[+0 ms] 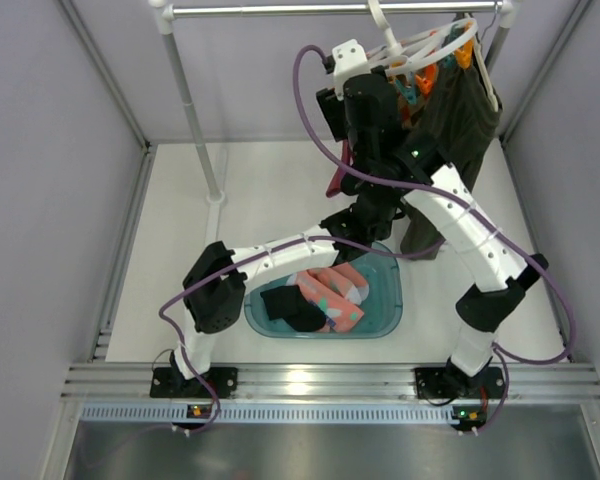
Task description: Remove the socks clipped to the hanger
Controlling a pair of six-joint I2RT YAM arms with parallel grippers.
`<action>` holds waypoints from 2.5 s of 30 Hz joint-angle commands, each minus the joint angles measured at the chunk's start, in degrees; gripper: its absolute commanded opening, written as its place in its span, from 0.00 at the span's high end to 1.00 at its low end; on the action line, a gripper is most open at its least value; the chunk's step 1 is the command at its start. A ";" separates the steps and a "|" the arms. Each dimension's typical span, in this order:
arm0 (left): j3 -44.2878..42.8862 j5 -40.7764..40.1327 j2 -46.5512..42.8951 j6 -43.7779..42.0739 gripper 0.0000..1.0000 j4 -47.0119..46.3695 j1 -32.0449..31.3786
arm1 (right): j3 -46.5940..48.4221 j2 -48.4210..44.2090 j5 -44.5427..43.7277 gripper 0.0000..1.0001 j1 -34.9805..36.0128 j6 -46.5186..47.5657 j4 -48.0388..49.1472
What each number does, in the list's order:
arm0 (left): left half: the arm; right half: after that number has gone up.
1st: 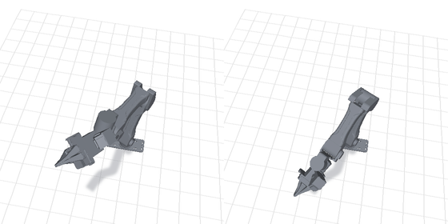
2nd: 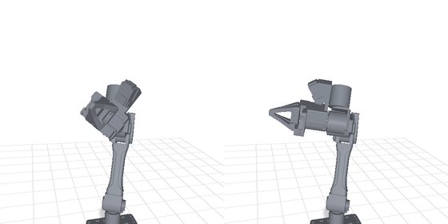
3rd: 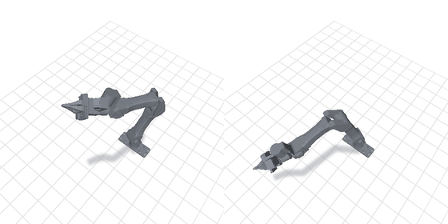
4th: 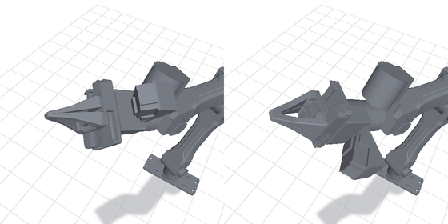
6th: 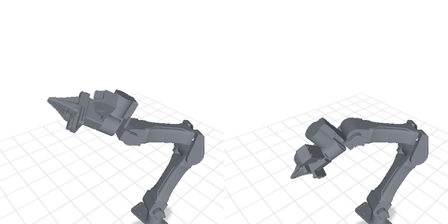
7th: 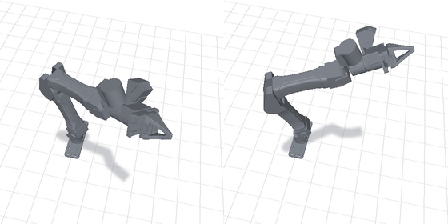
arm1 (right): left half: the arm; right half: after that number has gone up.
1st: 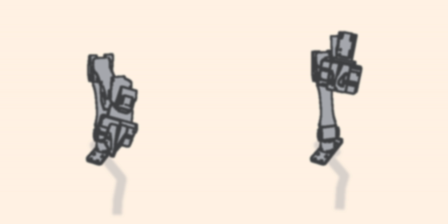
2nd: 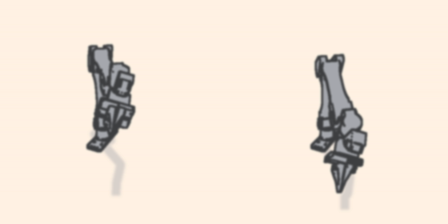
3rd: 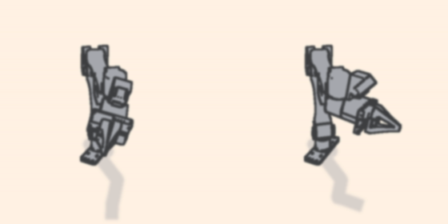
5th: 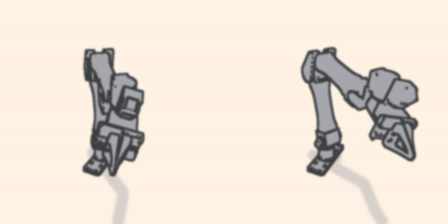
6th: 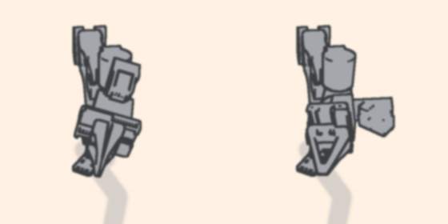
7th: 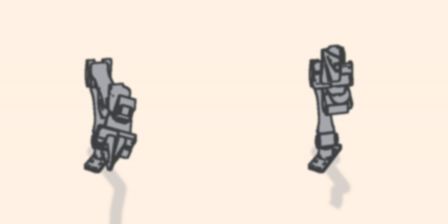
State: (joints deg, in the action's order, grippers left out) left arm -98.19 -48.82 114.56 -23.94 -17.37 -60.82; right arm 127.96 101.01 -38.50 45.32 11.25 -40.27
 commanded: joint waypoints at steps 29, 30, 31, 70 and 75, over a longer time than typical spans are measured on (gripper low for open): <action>26.02 10.92 -25.25 23.74 1.00 2.84 2.81 | -8.59 -3.09 21.43 0.62 -7.52 -3.58 13.90; 26.90 11.37 -26.92 25.77 1.00 4.86 2.72 | -9.39 -3.88 23.89 0.59 -8.14 -4.29 14.34; 27.96 11.64 -30.24 27.36 1.00 6.80 2.72 | -10.35 -4.68 28.35 0.55 -8.75 -5.09 14.69; 31.05 13.23 -50.67 49.30 0.01 45.00 0.88 | -62.04 -61.54 56.61 0.00 -11.13 -20.21 20.58; 29.02 33.29 -44.19 43.72 0.01 29.00 14.29 | -66.25 -66.20 55.29 0.01 -11.13 -21.09 22.16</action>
State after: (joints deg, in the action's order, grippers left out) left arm -67.42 -27.07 66.00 24.91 24.86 -55.44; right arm 63.75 36.25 18.06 34.59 -8.71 -21.78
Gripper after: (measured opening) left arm 0.985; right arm 0.993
